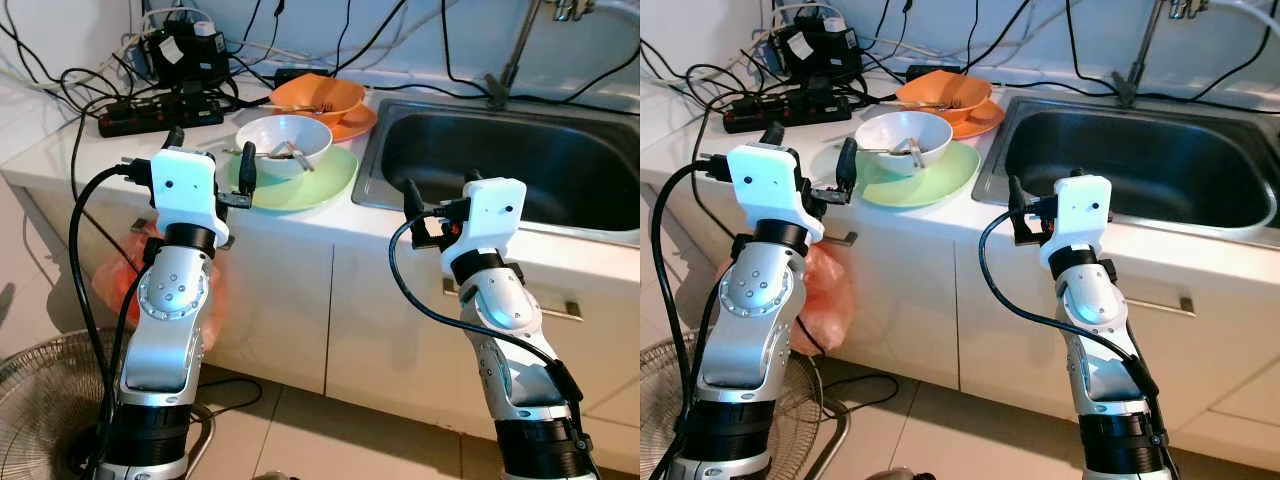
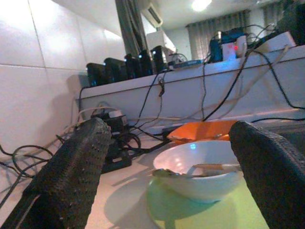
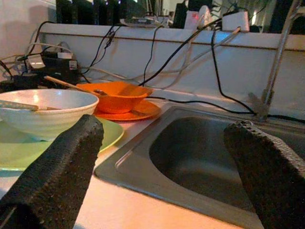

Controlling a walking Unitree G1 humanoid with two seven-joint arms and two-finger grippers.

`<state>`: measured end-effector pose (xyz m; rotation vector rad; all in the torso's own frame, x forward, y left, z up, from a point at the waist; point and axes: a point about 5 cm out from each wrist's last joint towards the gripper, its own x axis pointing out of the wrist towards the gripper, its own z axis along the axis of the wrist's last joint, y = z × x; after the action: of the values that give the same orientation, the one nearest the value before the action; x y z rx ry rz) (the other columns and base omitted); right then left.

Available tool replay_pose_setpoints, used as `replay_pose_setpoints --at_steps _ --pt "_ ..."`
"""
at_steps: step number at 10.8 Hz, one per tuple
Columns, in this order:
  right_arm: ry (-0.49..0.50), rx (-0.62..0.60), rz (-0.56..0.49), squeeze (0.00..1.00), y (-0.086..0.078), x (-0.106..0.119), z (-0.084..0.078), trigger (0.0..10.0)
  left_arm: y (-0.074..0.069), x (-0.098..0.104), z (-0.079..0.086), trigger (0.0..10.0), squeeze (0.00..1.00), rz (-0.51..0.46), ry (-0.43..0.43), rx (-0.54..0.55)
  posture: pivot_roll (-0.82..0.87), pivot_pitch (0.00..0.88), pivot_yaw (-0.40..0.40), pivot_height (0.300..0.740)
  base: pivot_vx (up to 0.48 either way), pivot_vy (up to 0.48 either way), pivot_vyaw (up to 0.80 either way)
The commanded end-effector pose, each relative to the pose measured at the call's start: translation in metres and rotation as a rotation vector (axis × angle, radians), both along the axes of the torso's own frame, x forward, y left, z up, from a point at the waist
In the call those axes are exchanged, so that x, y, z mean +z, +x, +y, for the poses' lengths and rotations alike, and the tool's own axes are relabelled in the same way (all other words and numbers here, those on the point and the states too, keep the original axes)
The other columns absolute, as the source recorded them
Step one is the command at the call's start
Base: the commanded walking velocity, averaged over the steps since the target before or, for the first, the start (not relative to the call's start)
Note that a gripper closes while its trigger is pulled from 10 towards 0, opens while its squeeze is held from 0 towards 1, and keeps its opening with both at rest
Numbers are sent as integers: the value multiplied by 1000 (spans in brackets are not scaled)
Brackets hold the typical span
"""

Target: Kitchen organization

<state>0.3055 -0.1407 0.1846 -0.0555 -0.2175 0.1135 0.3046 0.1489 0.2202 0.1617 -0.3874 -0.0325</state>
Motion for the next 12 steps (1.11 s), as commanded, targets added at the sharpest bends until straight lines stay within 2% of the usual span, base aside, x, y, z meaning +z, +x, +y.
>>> replay_pose_setpoints --at_steps 1,3,9,12 --pt "-4 -7 -12 0 -2 2 -2 10000 1 2 0 10000 0 8 -3 -8 18 51 45 740 454 0 0" --pt "-9 -8 -11 0 -2 2 -2 10000 1 1 1 10000 0 14 -9 -5 18 53 46 740 461 0 0" --pt "-14 -4 -12 0 -1 1 -1 10000 3 -3 -3 10000 0 28 -6 -19 18 47 39 740 0 0 0" --pt "-12 -3 -9 0 1 2 -1 10000 3 -3 -7 10000 0 19 3 -46 19 42 39 740 0 0 -800"
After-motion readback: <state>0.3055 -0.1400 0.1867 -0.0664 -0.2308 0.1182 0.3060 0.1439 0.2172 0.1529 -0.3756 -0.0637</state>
